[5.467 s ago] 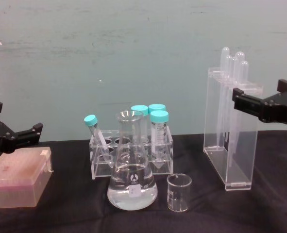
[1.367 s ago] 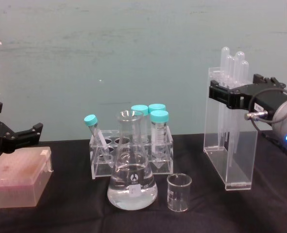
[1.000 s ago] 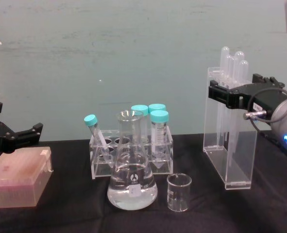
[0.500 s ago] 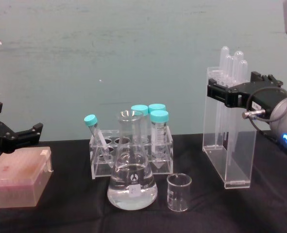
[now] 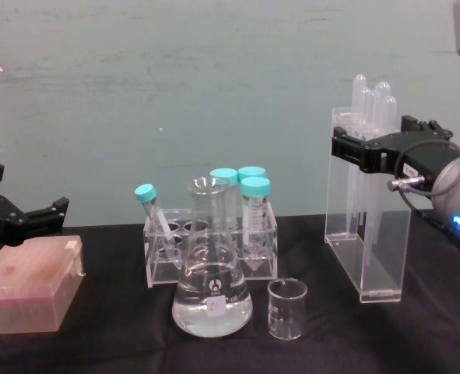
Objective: Place the experimental apparatus aside using one hand.
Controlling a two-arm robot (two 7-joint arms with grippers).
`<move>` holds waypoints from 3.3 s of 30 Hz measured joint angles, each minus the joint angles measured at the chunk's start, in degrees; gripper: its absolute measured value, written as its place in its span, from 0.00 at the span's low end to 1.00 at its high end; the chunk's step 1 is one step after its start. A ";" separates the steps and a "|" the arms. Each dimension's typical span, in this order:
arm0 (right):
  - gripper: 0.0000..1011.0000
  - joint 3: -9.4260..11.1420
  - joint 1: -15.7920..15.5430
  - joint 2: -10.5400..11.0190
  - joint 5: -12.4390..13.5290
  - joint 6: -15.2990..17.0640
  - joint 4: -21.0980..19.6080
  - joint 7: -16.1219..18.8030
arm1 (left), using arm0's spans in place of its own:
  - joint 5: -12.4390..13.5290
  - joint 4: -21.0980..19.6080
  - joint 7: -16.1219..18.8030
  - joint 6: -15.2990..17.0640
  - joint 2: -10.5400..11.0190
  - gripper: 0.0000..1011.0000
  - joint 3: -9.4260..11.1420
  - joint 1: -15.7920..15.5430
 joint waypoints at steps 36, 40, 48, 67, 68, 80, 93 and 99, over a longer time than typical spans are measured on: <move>0.63 0.01 -0.03 0.00 0.07 0.08 -0.08 -0.02 | 0.00 0.00 0.00 -0.01 0.00 0.99 0.00 0.00; 0.60 0.01 -0.03 0.00 0.08 0.08 -0.08 -0.01 | 0.00 0.00 0.00 0.00 0.00 0.99 0.00 0.00; 0.60 0.00 -0.03 0.00 0.08 0.07 -0.08 -0.01 | 0.00 0.00 0.00 0.00 0.00 0.99 0.00 0.00; 0.60 0.09 0.00 0.12 0.77 0.49 -0.17 0.82 | 0.00 0.00 0.00 0.00 0.00 0.99 0.00 0.00; 0.60 0.15 0.01 0.20 1.16 0.71 -0.23 1.14 | 0.00 0.00 0.00 0.00 0.00 0.99 0.00 0.00; 0.60 0.20 -0.37 0.48 2.47 1.58 -1.09 1.77 | 0.00 0.00 0.00 0.00 0.00 0.99 0.00 0.00; 0.60 0.34 -1.26 0.81 2.04 1.39 -2.42 0.68 | 0.00 0.00 0.00 0.00 0.00 0.99 0.00 0.00; 0.60 0.64 -1.37 0.92 1.88 0.85 -2.65 0.43 | 0.00 0.00 0.00 0.00 0.00 0.99 0.00 0.00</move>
